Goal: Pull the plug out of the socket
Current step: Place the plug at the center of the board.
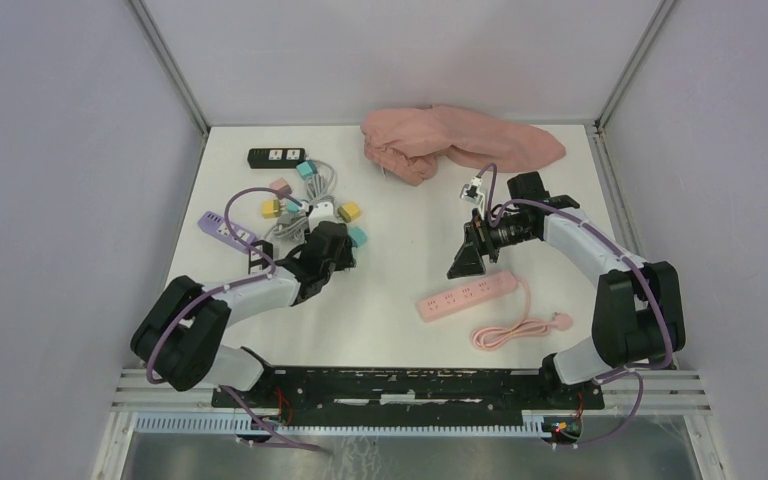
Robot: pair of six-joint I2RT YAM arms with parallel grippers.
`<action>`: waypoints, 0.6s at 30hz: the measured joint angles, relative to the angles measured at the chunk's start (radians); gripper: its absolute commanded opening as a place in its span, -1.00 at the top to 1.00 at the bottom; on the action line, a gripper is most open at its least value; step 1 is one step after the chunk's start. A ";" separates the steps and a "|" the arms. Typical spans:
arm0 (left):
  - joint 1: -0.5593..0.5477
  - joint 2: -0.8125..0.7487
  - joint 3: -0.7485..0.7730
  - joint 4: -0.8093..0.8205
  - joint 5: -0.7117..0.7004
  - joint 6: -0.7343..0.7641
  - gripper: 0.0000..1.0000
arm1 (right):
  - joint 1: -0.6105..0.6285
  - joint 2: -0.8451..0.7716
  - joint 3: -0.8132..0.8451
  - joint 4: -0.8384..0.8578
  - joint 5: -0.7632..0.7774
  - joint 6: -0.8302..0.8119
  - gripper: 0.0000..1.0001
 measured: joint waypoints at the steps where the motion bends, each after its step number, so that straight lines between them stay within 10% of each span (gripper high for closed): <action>1: 0.009 0.010 0.002 -0.001 0.000 0.000 0.77 | 0.000 0.000 0.000 0.000 0.000 0.000 -0.99; 6: 0.043 0.065 0.044 -0.007 0.003 -0.014 0.63 | 0.000 0.000 0.000 -0.001 0.003 0.000 -0.99; 18: 0.067 0.136 0.136 -0.095 0.010 -0.062 -0.60 | -0.006 0.000 0.002 -0.007 0.007 -0.004 -0.99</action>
